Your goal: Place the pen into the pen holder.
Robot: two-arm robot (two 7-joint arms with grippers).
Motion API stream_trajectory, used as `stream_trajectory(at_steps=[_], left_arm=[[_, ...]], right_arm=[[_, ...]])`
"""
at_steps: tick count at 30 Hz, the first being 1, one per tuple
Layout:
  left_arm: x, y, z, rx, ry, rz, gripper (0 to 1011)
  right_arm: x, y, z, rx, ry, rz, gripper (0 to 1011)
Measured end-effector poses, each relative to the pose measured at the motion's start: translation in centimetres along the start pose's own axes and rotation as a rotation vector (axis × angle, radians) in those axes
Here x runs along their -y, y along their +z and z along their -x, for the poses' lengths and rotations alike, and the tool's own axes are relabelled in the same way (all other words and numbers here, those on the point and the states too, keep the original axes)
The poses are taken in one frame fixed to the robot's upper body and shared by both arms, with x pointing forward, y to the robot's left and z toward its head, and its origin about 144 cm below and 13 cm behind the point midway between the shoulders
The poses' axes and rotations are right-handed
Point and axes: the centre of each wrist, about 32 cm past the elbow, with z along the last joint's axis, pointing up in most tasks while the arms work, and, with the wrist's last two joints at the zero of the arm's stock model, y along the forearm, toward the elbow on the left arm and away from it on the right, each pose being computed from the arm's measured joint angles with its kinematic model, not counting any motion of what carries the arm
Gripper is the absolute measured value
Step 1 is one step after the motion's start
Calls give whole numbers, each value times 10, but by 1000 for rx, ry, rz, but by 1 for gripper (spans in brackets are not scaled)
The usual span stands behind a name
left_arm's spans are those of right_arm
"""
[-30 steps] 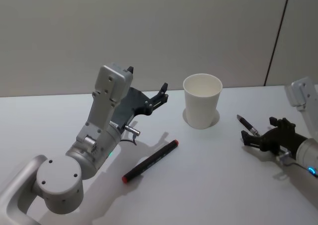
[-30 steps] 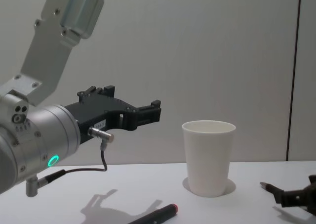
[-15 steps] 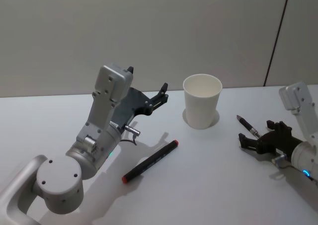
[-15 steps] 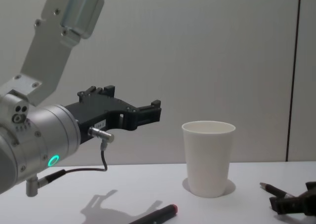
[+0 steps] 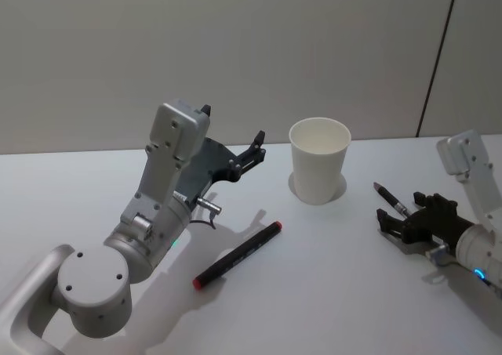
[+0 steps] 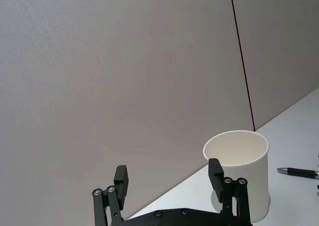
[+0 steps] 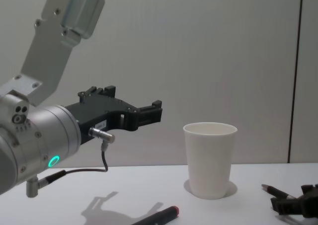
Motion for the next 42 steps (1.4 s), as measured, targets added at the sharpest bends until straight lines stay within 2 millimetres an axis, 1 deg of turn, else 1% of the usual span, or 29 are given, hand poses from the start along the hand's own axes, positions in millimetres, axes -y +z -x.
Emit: stream_trajectory(at_steps=[42], left_arm=[[0,0,0,0,0,0,1001]], right_arm=[[-1,-2,0,-28,-18,-2,540]])
